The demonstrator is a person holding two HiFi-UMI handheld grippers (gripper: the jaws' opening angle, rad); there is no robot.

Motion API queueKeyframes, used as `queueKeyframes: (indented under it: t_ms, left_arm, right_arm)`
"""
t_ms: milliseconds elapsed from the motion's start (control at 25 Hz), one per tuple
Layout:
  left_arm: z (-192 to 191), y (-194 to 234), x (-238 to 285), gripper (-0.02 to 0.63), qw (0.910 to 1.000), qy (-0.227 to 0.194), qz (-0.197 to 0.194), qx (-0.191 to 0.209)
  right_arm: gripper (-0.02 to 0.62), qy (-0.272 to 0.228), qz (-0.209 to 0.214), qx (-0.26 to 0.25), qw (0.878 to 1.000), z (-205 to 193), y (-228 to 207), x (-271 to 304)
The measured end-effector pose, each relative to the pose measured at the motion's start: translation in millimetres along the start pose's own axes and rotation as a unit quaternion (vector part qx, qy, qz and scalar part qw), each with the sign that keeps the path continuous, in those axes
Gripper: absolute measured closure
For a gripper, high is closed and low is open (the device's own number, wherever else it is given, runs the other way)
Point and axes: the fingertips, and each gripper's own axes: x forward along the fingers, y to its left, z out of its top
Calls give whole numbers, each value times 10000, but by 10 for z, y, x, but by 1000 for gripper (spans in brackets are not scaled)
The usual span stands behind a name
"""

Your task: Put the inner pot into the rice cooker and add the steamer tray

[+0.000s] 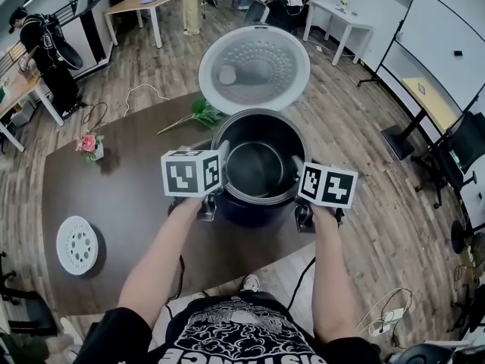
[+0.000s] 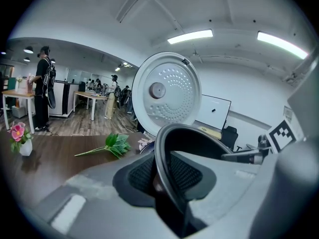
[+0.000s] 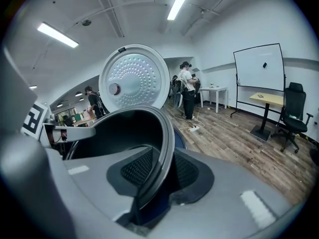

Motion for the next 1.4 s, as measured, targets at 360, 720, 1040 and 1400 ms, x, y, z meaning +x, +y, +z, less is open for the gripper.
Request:
queueKeyframes:
  t_ms: [360, 720, 1040, 1400]
  left_arm:
    - [-130, 30, 70, 512, 9998, 156, 37, 154]
    - [-168, 18, 92, 499, 9994, 201, 30, 288]
    - [-155, -15, 92, 489, 9991, 181, -20, 390]
    - [-272, -39, 74, 407, 9977, 267, -99, 608]
  right_arm:
    - [472, -71, -195, -410, 9989, -10, -27, 41]
    - [469, -160, -238, -472, 9985, -7, -41, 45]
    - [466, -285, -339, -537, 9976, 24, -52, 30]
    - [419, -388, -593, -837, 9940, -19, -75, 15]
